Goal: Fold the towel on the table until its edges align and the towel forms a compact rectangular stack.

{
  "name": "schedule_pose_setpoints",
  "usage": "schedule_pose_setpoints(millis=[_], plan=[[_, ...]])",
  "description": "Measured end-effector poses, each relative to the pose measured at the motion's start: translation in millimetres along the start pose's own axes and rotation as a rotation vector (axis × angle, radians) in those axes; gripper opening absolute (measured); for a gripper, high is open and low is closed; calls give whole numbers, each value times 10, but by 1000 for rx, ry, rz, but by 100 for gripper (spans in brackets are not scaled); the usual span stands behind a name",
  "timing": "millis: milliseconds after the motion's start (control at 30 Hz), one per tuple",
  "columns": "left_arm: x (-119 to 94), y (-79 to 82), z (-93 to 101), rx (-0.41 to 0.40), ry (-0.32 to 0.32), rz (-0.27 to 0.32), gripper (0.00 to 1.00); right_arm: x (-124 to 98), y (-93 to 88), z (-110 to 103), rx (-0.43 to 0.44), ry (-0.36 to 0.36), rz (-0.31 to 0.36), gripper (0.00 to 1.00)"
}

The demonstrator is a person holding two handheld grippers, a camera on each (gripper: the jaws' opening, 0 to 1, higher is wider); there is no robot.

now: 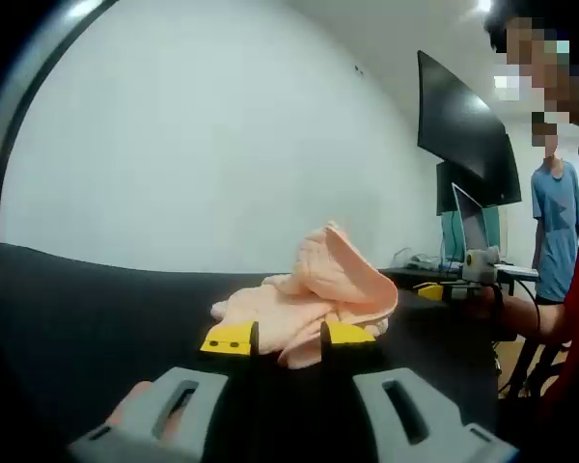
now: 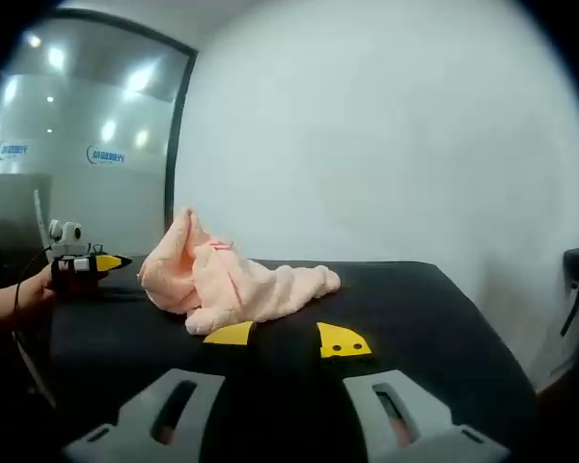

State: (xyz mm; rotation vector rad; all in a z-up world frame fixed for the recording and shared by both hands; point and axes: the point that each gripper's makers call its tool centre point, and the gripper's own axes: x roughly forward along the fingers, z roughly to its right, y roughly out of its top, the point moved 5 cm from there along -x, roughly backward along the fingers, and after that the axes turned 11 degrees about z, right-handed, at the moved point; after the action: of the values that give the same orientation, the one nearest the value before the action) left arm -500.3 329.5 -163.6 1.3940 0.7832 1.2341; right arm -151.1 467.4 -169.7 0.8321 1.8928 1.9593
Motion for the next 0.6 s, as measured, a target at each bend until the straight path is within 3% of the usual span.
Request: schedule_pose_setpoints(millis=[600], plan=[[-2, -8, -6, -7, -5, -5, 26, 4, -19, 16, -11, -7, -14, 20]])
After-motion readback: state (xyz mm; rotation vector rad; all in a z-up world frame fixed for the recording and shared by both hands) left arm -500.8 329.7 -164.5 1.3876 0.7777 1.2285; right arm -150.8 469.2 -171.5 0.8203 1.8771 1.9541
